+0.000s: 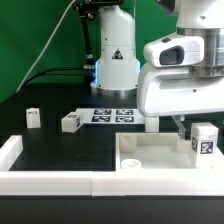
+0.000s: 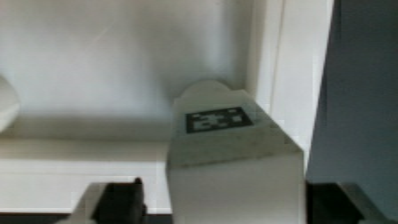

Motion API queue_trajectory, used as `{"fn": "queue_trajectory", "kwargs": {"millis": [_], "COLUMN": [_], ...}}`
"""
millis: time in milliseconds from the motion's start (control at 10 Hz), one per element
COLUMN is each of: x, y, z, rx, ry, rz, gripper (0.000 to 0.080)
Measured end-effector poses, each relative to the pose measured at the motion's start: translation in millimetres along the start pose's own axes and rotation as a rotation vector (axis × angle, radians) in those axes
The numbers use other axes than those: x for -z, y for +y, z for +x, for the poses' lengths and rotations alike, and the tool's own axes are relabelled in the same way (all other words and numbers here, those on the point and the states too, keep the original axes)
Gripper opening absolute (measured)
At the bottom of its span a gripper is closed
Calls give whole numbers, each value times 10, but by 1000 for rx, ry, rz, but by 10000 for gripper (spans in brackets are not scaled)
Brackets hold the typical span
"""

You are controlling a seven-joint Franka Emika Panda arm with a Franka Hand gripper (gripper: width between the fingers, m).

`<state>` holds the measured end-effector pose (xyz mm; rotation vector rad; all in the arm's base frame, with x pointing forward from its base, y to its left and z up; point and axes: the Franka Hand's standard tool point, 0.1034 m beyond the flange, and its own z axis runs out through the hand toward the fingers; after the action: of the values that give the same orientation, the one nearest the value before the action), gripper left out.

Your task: Assemble one leg

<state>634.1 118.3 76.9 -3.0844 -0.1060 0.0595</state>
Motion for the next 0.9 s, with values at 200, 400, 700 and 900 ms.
{"fn": "queue_trajectory", "kwargs": {"millis": [200, 400, 700, 900], "x": [0, -1, -10, -12], "y": [-1, 1, 3, 10], "z": [0, -1, -7, -8], "rx": [-34, -98, -556, -743], "ry": [0, 0, -2, -1], "rz": [1, 2, 9, 6], "gripper": [291, 291, 291, 292]}}
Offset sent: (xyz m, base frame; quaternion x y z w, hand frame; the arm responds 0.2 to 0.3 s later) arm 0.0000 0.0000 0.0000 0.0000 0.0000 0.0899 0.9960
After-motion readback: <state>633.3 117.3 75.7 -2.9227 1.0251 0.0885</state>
